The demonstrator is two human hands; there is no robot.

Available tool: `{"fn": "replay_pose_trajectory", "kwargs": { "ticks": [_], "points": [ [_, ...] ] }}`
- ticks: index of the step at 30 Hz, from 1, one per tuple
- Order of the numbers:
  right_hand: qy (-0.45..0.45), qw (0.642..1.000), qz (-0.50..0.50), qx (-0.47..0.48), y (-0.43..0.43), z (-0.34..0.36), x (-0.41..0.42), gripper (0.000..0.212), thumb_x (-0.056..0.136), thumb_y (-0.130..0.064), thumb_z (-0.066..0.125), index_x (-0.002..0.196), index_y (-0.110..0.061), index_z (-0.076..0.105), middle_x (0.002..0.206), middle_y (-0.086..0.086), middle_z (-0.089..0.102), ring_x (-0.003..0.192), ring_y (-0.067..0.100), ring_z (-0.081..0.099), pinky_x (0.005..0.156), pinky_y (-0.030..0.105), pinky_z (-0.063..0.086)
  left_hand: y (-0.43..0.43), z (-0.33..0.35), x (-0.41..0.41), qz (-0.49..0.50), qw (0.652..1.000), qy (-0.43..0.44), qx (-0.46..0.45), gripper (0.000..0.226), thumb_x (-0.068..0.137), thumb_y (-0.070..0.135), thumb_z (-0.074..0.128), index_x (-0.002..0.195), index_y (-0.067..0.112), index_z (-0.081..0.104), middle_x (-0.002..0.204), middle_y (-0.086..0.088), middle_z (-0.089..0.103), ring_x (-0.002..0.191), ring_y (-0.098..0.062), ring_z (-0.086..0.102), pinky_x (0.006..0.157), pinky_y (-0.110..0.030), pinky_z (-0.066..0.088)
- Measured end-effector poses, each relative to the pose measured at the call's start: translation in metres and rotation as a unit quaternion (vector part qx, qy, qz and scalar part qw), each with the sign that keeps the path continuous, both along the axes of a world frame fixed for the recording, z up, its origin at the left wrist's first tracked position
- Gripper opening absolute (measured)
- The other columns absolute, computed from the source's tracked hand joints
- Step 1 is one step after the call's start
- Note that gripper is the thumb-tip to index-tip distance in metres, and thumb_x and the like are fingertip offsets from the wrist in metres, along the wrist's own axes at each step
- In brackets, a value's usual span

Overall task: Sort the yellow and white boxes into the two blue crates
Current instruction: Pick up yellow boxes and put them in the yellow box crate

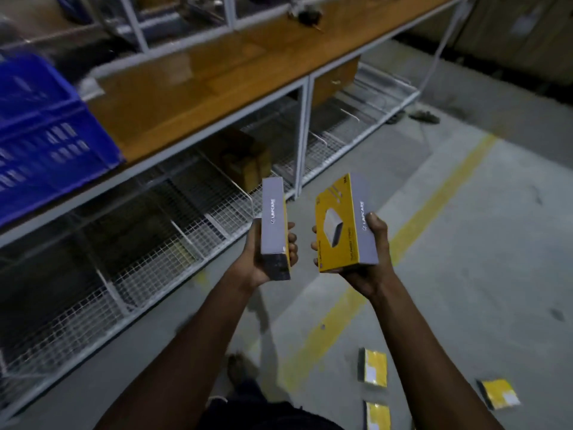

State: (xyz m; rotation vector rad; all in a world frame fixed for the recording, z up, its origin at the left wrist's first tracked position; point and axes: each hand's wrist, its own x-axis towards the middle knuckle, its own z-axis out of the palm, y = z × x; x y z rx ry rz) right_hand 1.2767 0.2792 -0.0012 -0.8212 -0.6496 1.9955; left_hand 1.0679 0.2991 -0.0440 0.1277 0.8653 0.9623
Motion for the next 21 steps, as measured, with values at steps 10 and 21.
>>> {"fn": "replay_pose_trajectory", "kwargs": {
  "ticks": [10,21],
  "points": [
    [0.010,0.990,0.125,0.060,0.089,0.056,-0.225,0.061,0.054,-0.074,0.072,0.097,-0.031,0.077,0.096,-0.004,0.075,0.090,0.025,0.071,0.077,0.047,0.058,0.029,0.114,-0.216,0.177,0.972,0.105,0.116,0.042,0.102,0.040,0.034,0.111,0.013,0.064,0.087,-0.009,0.076,0.073,-0.023,0.073,0.062,-0.034,0.061],
    [-0.038,0.958,0.269,0.093,0.118,0.077,-0.441,0.043,0.083,-0.049,0.066,0.113,-0.019,0.069,0.096,0.003,0.074,0.074,0.014,0.071,0.059,0.031,0.058,-0.037,0.137,-0.402,0.405,0.897,0.148,0.094,0.041,0.100,0.038,0.037,0.114,0.014,0.066,0.112,-0.014,0.071,0.100,-0.034,0.067,0.094,-0.048,0.050]
  ]
}}
